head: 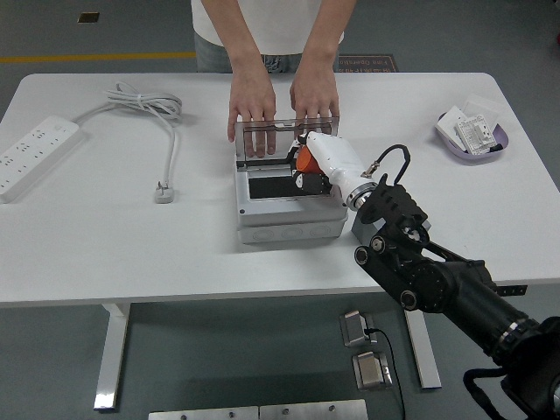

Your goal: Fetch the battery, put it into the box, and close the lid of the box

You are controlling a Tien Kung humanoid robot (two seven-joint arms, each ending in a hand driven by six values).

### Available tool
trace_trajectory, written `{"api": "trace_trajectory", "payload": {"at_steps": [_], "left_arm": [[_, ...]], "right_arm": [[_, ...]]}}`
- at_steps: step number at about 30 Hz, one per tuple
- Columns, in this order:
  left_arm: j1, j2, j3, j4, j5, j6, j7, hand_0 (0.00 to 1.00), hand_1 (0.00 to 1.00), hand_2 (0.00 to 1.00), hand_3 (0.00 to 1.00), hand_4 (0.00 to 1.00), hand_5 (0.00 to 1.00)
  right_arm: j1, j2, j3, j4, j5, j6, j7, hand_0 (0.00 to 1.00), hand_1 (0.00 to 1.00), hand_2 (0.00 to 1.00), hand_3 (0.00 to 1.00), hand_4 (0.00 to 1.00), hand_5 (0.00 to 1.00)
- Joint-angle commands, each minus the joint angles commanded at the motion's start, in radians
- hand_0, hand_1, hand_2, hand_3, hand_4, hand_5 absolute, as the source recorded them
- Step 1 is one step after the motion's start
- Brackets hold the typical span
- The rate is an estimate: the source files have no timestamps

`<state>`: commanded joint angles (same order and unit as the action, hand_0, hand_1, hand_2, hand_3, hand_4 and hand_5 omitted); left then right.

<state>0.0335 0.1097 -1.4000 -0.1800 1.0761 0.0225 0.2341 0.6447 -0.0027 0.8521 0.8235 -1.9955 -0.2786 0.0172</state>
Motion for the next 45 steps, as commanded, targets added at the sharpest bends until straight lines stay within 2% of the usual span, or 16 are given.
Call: {"api": "trace_trajectory", "payload": {"at_steps": [17,18,23,24,29,30,35,36,41,42,45], "left_arm": [[-0.007,0.002,-0.003,0.000,0.004,0.001,0.003,0.657,0.646,0.618,0.644,0.693,0.268],[-0.007,0.002,-0.003,0.000,0.004,0.001,0.003,0.657,0.646,0.618,0.643,0.693,0.270],[-0.008,0.001,-0.002,0.000,0.005,0.001,0.003,0.657,0.646,0.618,0.643,0.693,0.270],[-0.008,0.001,-0.002,0.000,0.005,0.001,0.003,0.657,0.646,0.618,0.644,0.693,0.270],[-0.008,0.001,-0.001,0.000,0.004,0.001,0.003,0.657,0.646,0.618,0.644,0.693,0.270],[-0.008,0.001,-0.001,0.000,0.004,0.001,0.003,0.656,0.646,0.619,0.643,0.694,0.271],[-0.009,0.001,-0.001,0.000,0.005,0.001,0.003,0.656,0.646,0.619,0.643,0.694,0.271],[-0.009,0.001,-0.002,0.000,0.005,0.001,0.003,0.656,0.646,0.619,0.643,0.694,0.270],[-0.008,0.000,-0.002,0.000,0.006,0.001,0.003,0.656,0.646,0.619,0.643,0.694,0.270],[-0.008,0.000,-0.001,0.000,0.006,0.000,0.003,0.656,0.646,0.619,0.643,0.694,0.271],[-0.008,-0.001,-0.001,0.000,0.005,0.000,0.003,0.656,0.646,0.619,0.643,0.694,0.271]], "right_arm": [[0.027,0.003,-0.035,-0.033,0.034,0.035,0.034,0.259,0.180,0.327,0.348,0.052,0.002],[0.027,0.003,-0.034,-0.034,0.036,0.037,0.042,0.258,0.188,0.338,0.380,0.103,0.002],[0.027,0.003,-0.032,-0.035,0.043,0.038,0.064,0.258,0.188,0.338,0.380,0.103,0.002],[0.027,0.003,-0.031,-0.035,0.044,0.038,0.067,0.344,0.312,0.453,0.545,0.599,0.200],[0.027,0.003,-0.028,-0.032,0.049,0.037,0.077,0.344,0.312,0.453,0.545,0.599,0.200],[0.027,0.003,-0.027,-0.032,0.050,0.038,0.078,0.614,0.464,0.544,0.572,0.798,0.346],[0.027,0.003,-0.024,-0.032,0.057,0.040,0.085,0.614,0.464,0.544,0.572,0.798,0.346],[0.026,0.003,-0.024,-0.032,0.058,0.041,0.086,0.672,0.506,0.559,0.592,0.866,0.407],[0.023,0.003,-0.025,-0.031,0.068,0.042,0.086,0.672,0.506,0.559,0.592,0.866,0.407],[0.022,0.003,-0.025,-0.030,0.071,0.043,0.086,0.688,0.525,0.573,0.609,0.902,0.441],[0.019,0.003,-0.025,-0.018,0.083,0.044,0.084,0.688,0.525,0.573,0.609,0.902,0.441]]}}
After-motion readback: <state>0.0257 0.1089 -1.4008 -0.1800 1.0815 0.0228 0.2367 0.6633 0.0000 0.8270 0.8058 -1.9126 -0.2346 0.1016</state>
